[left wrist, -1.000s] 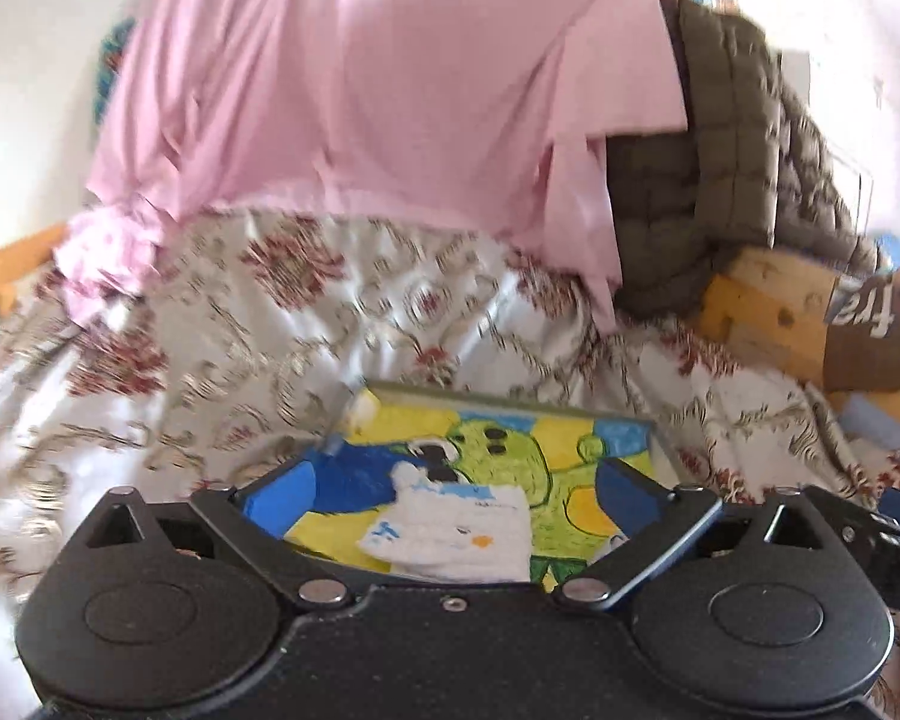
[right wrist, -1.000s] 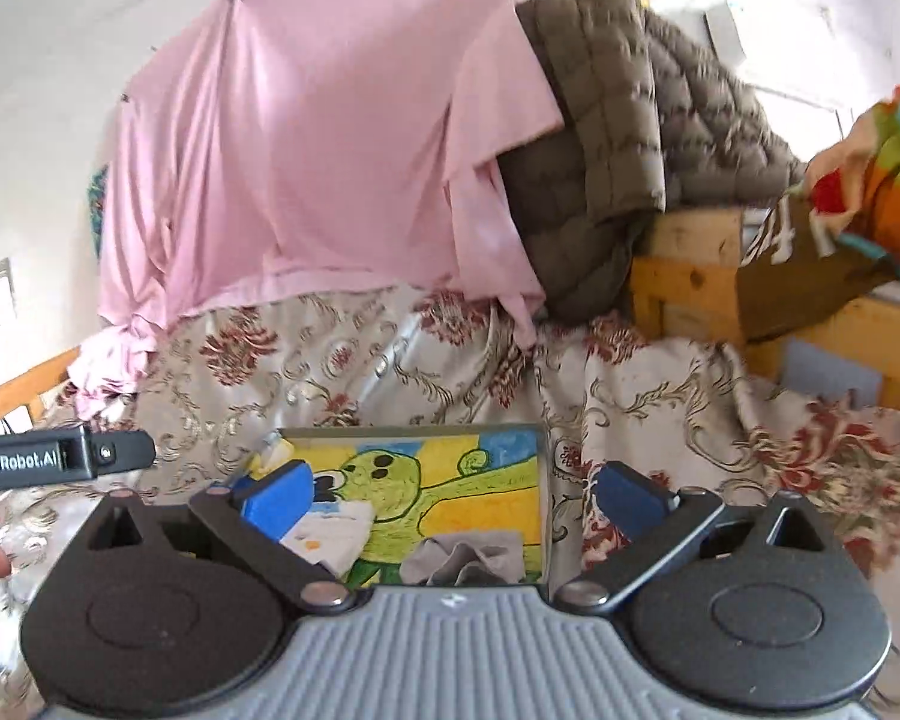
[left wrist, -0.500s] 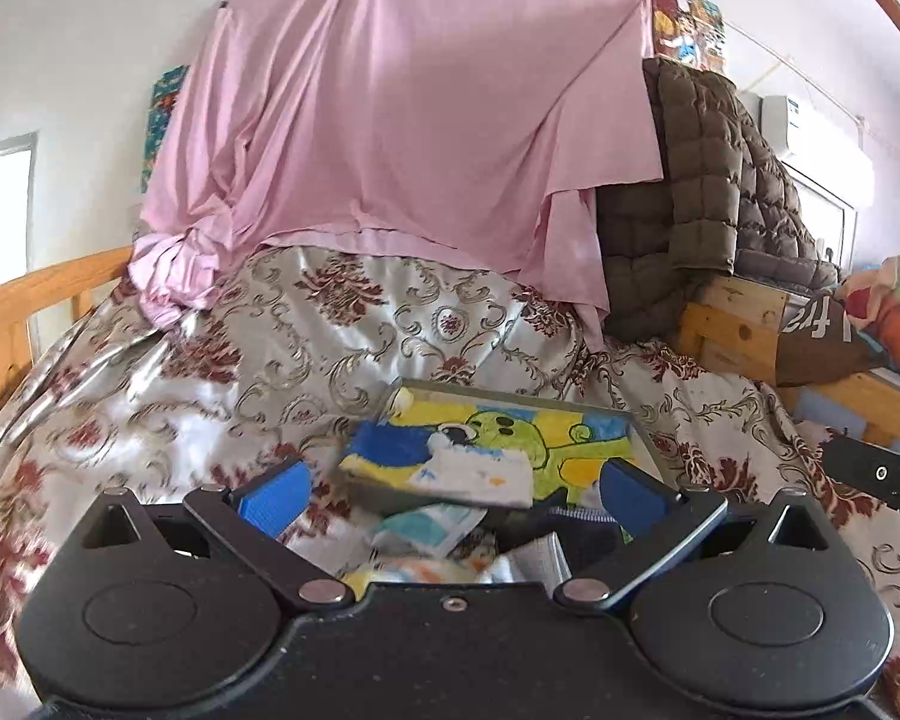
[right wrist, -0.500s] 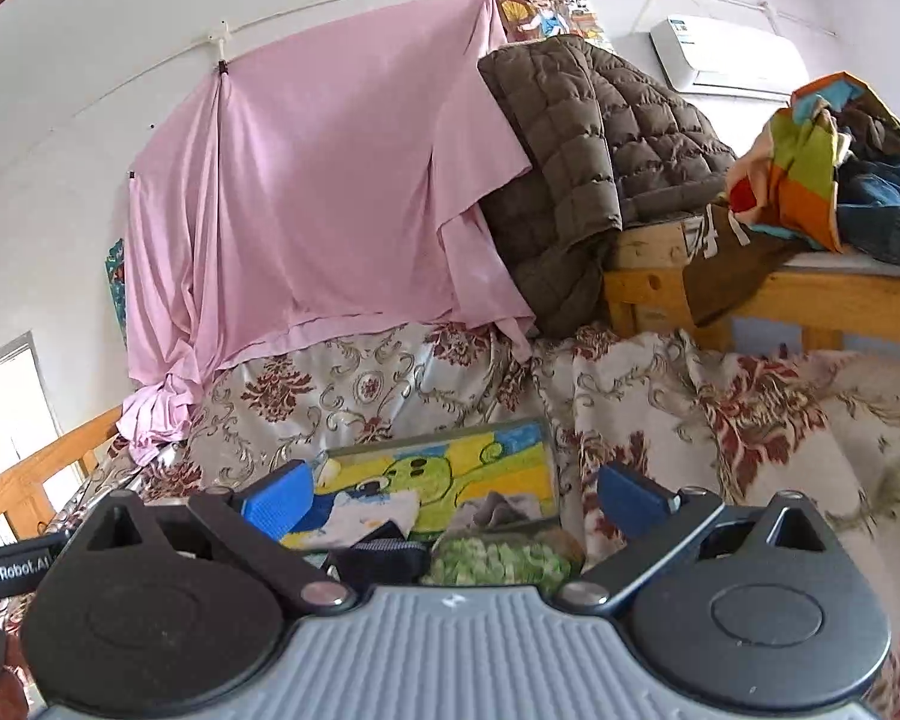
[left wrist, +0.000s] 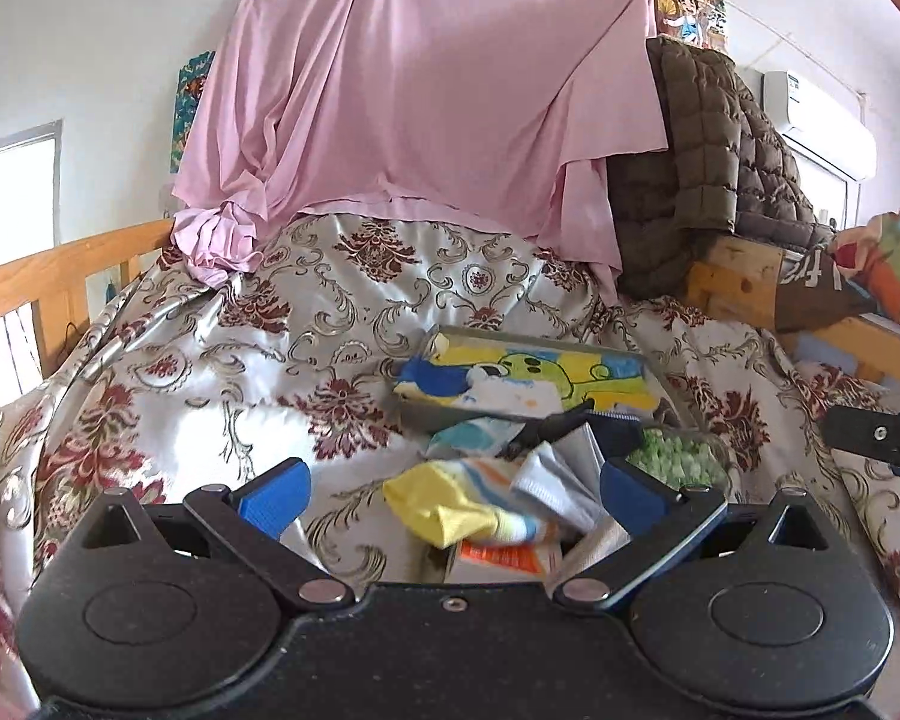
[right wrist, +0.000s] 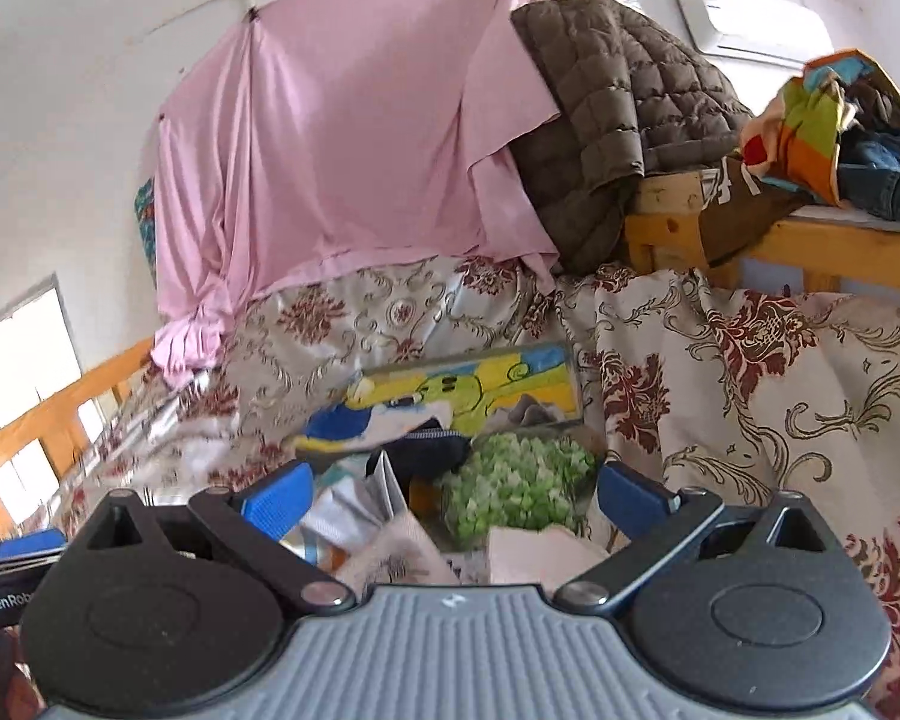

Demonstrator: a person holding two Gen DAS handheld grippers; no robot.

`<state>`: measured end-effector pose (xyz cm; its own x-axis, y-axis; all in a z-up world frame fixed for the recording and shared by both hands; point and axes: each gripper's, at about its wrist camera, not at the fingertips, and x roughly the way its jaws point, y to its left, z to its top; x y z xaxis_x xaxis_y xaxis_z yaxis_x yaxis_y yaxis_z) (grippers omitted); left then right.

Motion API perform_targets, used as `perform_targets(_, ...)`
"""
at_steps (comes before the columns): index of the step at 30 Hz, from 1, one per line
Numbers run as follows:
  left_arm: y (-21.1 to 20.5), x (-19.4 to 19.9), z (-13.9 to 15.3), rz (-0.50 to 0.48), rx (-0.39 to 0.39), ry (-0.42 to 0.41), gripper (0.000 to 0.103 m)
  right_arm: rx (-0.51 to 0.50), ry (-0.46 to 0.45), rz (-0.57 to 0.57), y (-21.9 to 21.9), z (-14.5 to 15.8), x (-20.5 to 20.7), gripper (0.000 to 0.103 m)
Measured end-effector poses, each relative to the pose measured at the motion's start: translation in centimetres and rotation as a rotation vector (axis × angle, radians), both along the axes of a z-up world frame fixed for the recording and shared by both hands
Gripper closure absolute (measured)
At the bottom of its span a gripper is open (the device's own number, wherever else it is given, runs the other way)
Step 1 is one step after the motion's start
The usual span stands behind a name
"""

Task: Organize soft objects
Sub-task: 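Move both open grippers back over the pile of soft items, then grasp the beige drawstring pouch with the left gripper while the right gripper grasps the white sock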

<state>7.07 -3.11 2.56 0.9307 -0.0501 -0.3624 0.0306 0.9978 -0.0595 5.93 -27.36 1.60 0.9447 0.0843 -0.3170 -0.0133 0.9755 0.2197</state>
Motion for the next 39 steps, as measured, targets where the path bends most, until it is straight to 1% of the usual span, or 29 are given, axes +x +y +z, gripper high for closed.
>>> perform_targets(4, 0.6, -1.5, -0.7, -0.001, 0.017, 0.014, 0.001, -0.065, 0.02, -0.049, 1.0, -0.2, -1.0, 0.0)
perform_targets(6, 0.8, -1.9, -1.1, 0.007, 0.019, 0.03, 0.001, -0.076, 0.057, -0.062, 1.3, -0.4, -1.0, 0.0)
perform_targets(9, 1.2, -1.9, -1.7, 0.008, 0.02, 0.082, 0.001, -0.064, 0.154, -0.043, 1.5, -1.0, -0.4, 0.0)
perform_targets(12, 1.1, -1.2, -2.5, -0.02, 0.028, 0.173, 0.001, -0.07, 0.258, -0.03, 1.7, -1.8, 0.7, 0.0)
perform_targets(14, 1.0, -0.8, -2.9, -0.031, 0.03, 0.211, 0.001, -0.077, 0.296, -0.028, 1.8, -2.3, 1.2, 0.0)
perform_targets(19, 0.8, -0.3, -3.7, -0.041, 0.037, 0.255, 0.001, -0.064, 0.368, -0.021, 1.6, -2.9, 1.8, 0.0)
perform_targets(21, 0.8, 0.1, -4.0, -0.044, 0.032, 0.294, 0.001, -0.058, 0.388, -0.011, 1.3, -2.8, 1.8, 0.0)
perform_targets(23, 0.9, 0.7, -4.2, -0.046, 0.022, 0.337, 0.001, -0.053, 0.436, 0.017, 1.1, -3.0, 2.1, 0.0)
perform_targets(25, 0.9, 1.3, -4.3, -0.072, 0.013, 0.379, 0.001, -0.04, 0.486, 0.05, 0.9, -3.2, 2.8, 0.0)
perform_targets(27, 0.8, 2.0, -4.3, -0.107, 0.015, 0.4, 0.001, -0.039, 0.536, 0.085, 0.9, -3.6, 3.8, 0.0)
perform_targets(29, 0.6, 3.0, -4.5, -0.147, 0.04, 0.419, 0.001, -0.045, 0.583, 0.113, 1.0, -4.0, 5.0, 0.0)
perform_targets(31, 0.2, 4.2, -4.7, -0.186, 0.069, 0.438, 0.001, -0.063, 0.611, 0.11, 0.8, -4.3, 6.1, 0.0)
perform_targets(34, -0.1, 6.1, -5.0, -0.226, 0.088, 0.459, 0.001, -0.093, 0.65, 0.117, 0.8, -4.9, 7.9, 0.0)
perform_targets(36, -0.2, 7.3, -5.3, -0.258, 0.079, 0.469, 0.001, -0.089, 0.677, 0.124, 0.6, -5.6, 9.1, 0.0)
perform_targets(39, -0.2, 9.3, -6.0, -0.285, 0.023, 0.48, 0.001, -0.041, 0.717, 0.131, 0.2, -6.8, 10.5, 0.0)
